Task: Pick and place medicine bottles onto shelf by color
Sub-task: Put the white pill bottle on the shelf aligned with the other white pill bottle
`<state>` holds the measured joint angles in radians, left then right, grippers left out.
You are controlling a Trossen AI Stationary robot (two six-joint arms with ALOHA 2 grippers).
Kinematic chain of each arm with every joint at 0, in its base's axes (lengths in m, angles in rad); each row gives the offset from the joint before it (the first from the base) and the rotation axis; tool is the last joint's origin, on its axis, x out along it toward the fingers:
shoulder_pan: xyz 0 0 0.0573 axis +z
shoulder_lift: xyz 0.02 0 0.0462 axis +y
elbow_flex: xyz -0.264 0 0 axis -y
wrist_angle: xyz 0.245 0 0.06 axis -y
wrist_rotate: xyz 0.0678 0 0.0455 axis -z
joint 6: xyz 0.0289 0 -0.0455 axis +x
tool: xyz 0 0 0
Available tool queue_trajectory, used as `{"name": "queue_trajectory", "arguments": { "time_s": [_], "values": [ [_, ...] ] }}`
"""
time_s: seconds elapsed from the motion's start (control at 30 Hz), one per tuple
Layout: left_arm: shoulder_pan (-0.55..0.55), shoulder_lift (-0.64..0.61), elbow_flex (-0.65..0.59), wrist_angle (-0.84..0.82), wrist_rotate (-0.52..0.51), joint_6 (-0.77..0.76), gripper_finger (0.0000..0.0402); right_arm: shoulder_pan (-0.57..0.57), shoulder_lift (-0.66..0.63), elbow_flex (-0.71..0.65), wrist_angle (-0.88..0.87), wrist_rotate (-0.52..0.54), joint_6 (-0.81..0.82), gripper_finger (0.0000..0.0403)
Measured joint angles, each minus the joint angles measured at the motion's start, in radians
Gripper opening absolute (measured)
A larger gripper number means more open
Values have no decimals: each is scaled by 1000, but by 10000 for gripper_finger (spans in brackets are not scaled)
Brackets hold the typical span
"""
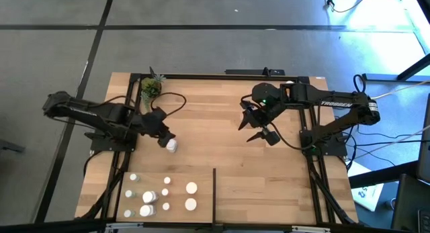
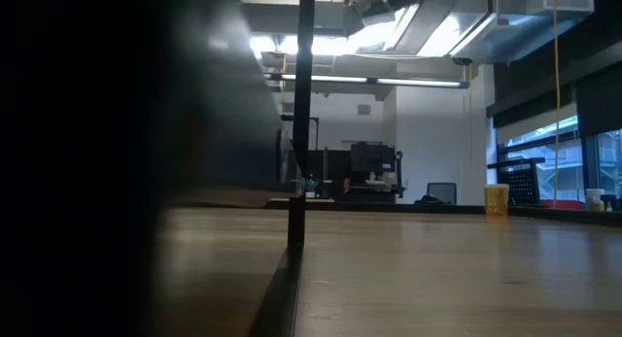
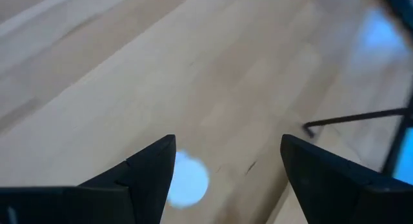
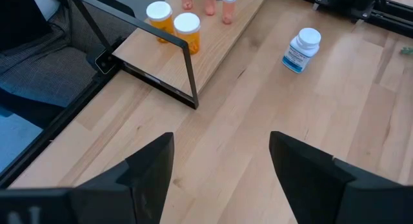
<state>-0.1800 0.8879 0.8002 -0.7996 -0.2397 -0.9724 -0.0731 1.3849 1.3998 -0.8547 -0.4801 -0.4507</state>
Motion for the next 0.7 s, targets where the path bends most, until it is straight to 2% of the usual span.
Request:
{"name": "queue_trajectory", "arguments": {
  "time_s": [0.13,0.23,0.47,0.7],
  "values": [
    [-15,92,114,-197,4,-133,273,0,0,0,0,0,0,257],
    [-24,172,170,-316,45,-205,273,0,0,0,0,0,0,257],
    [-25,360,224,-304,95,-226,273,0,0,0,0,0,-1,257],
    [-24,462,228,-336,137,-255,273,0,0,0,1,-1,0,257]
  ]
}}
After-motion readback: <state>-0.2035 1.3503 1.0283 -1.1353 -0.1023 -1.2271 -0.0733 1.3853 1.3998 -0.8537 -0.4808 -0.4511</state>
